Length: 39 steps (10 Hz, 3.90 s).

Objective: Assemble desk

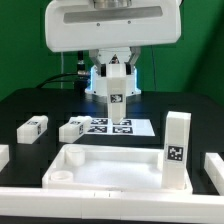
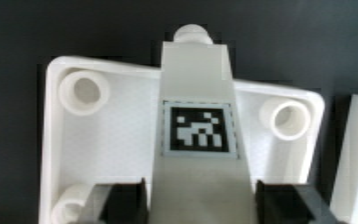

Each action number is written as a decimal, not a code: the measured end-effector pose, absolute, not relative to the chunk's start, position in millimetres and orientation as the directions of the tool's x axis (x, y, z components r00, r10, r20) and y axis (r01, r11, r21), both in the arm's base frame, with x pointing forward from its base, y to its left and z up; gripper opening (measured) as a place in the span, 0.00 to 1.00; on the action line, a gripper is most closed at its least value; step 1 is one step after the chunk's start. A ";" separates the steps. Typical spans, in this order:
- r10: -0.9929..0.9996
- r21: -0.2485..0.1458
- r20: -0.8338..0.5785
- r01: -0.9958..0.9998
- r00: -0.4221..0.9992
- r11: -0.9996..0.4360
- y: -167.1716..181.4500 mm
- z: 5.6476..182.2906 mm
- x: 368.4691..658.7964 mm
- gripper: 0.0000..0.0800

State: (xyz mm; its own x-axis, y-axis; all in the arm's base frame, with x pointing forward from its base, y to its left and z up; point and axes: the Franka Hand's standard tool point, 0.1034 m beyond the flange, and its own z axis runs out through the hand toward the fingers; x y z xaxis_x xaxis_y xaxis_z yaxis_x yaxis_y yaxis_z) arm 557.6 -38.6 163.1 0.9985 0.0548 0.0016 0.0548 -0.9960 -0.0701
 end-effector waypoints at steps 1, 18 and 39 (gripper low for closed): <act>0.061 -0.055 0.085 0.066 0.995 -0.996 -43.4 165.9 567.1 0.36; 0.027 0.017 0.380 0.022 0.925 -1.000 -80.6 170.2 601.7 0.36; 0.077 0.064 0.338 0.058 0.938 -0.996 -107.1 123.8 624.7 0.36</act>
Offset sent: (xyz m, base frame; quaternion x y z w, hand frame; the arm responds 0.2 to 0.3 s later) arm 0.0181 0.0000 0.0125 0.0364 -0.0116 0.0050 0.9993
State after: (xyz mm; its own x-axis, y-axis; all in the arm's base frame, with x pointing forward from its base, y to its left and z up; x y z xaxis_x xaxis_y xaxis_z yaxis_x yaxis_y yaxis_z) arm 624.7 -107.1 123.8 0.9378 0.0768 0.3385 0.0584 -0.9962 0.0643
